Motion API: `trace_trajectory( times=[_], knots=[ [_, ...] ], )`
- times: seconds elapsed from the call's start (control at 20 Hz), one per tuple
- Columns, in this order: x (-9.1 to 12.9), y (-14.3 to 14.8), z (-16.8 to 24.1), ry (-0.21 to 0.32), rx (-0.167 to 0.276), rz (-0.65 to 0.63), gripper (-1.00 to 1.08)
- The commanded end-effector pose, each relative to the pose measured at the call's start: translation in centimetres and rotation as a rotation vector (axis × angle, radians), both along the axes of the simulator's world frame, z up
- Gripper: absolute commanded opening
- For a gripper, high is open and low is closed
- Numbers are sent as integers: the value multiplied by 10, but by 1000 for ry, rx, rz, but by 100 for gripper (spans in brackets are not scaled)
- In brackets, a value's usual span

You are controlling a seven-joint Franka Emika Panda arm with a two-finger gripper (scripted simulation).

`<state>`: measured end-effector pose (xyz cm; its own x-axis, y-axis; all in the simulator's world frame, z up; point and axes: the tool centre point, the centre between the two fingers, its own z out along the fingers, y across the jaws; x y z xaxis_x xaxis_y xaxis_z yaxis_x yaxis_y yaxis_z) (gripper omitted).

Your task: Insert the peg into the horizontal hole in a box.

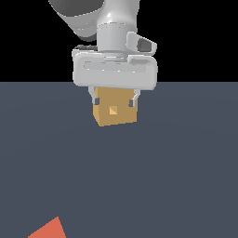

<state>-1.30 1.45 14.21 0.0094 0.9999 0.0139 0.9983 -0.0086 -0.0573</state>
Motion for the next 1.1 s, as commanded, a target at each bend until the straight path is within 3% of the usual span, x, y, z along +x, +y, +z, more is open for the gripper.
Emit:
trace_trajectory(
  times=[0.0,0.55,1.05],
  knots=[
    [0,0,0,0,0,0,100],
    [-7,-20,-5,-4,0,47,100],
    [-21,-72,-17,-13,1,169,100]
  ],
)
